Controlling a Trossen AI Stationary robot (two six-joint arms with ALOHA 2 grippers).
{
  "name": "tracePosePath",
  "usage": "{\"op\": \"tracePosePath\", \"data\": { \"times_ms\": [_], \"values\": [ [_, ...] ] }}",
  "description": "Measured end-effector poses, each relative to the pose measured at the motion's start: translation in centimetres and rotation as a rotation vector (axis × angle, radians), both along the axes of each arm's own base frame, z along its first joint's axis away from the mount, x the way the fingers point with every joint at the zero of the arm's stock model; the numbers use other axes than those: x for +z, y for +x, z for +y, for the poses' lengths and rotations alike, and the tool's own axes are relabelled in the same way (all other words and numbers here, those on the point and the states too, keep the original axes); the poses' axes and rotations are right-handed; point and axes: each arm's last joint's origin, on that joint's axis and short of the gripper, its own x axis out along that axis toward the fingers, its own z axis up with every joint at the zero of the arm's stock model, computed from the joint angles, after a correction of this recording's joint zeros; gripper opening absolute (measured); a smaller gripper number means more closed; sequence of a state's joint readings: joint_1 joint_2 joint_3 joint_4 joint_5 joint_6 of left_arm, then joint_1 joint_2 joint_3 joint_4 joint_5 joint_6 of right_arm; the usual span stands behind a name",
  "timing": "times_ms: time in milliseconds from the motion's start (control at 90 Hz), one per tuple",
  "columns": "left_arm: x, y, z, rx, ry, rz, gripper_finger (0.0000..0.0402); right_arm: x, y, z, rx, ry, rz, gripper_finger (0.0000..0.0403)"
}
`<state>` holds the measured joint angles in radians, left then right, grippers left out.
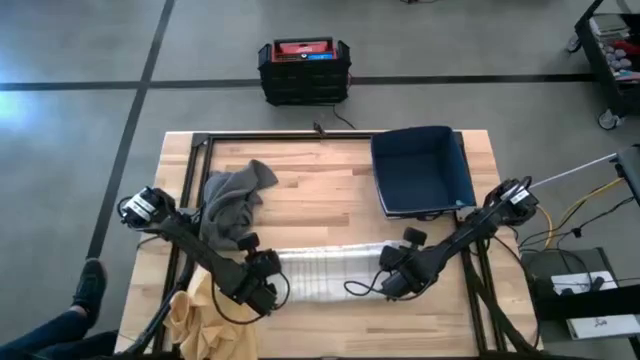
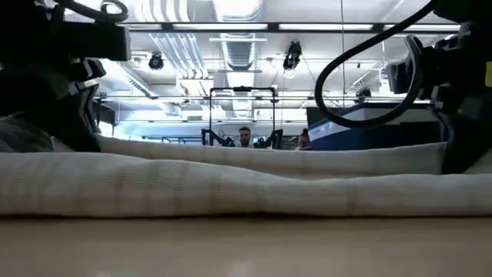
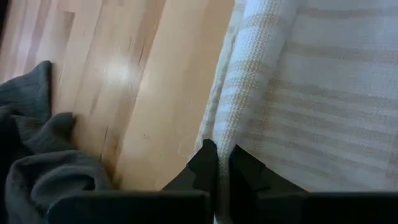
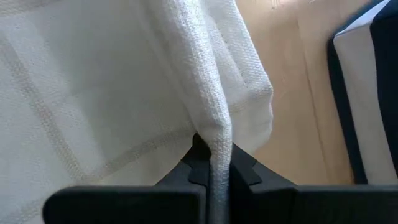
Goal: Fold towel
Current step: Fold the white towel
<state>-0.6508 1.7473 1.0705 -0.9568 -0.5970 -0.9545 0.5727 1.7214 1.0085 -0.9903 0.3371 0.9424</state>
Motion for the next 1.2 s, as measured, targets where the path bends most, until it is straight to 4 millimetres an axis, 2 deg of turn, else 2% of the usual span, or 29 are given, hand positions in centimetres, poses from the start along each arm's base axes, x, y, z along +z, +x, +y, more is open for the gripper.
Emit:
{"op": "tracePosePath", "data": {
  "times_ms": [100, 178, 300, 478, 622, 767, 900, 1011, 1200],
  "values": [
    [-0.1, 0.1, 0.2, 0.005, -0.001, -0.003, 0.0013, 0.0, 0.1, -0.1, -0.04, 0.001, -0.015, 0.0027],
    [-0.1, 0.2, 0.3, 0.008, 0.0, 0.0, 0.0033, 0.0, 0.0, -0.1, -0.049, -0.001, -0.016, 0.0058],
    [0.2, 0.2, 0.5, 0.014, 0.011, 0.015, 0.0091, 0.8, 0.3, 0.0, -0.046, -0.009, -0.002, 0.0119],
    [2.2, 0.0, 0.8, 0.016, 0.052, 0.032, 0.0182, 3.5, 0.5, -0.1, -0.04, -0.088, 0.065, 0.0196],
    [4.1, 0.1, 1.0, 0.011, 0.085, -0.046, 0.0226, 5.2, 0.8, 0.0, -0.015, -0.102, 0.072, 0.023],
    [5.1, 0.1, 1.1, 0.02, 0.09, -0.126, 0.0243, 6.0, 1.1, 0.2, 0.017, -0.07, 0.004, 0.0245],
    [4.1, 0.5, 0.8, -0.017, 0.046, -0.179, 0.024, 5.0, 2.2, 1.0, 0.198, 0.02, -0.154, 0.0242],
    [2.1, 1.0, 0.4, -0.072, -0.05, -0.217, 0.0226, 2.7, 3.5, 1.0, 0.347, 0.163, -0.283, 0.0228],
    [-0.4, 1.1, 0.1, -0.121, -0.214, -0.285, 0.0196, -0.5, 3.8, 0.5, 0.425, 0.336, -0.526, 0.0196]
  ]
}}
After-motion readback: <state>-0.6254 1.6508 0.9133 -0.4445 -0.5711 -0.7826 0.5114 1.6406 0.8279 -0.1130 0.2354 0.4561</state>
